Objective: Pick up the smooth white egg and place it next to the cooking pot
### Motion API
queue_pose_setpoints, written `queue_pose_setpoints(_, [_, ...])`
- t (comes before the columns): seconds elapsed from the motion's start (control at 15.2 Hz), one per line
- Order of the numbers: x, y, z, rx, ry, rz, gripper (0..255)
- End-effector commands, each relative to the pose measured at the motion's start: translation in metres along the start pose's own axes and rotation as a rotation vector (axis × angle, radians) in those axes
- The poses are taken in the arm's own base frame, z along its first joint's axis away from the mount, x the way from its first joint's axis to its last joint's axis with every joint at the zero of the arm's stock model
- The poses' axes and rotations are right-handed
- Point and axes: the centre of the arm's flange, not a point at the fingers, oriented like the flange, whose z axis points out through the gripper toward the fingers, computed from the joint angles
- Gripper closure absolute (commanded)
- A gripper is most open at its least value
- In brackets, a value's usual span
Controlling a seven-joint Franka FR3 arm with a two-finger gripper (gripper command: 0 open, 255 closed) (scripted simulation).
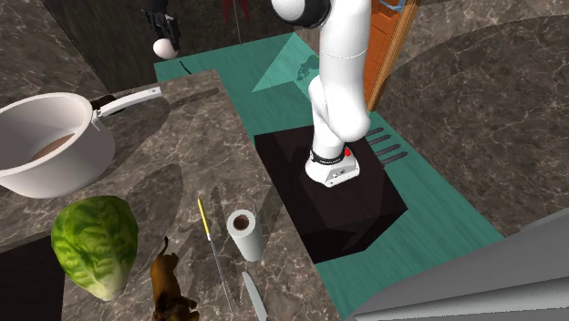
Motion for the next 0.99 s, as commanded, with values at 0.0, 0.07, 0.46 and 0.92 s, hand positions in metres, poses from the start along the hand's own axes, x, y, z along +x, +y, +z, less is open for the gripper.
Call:
queue_pose_setpoints(0.0, [0.000,-0.001,0.011,-0.001,0.000,0.000,255])
queue_pose_setpoints(0.07, [0.000,-0.001,0.016,-0.001,0.000,0.000,255])
queue_pose_setpoints(0.46, [-0.001,-0.002,0.048,-0.001,0.000,0.000,255])
queue_pose_setpoints(0.92, [-0.002,-0.002,0.085,-0.001,0.000,0.000,255])
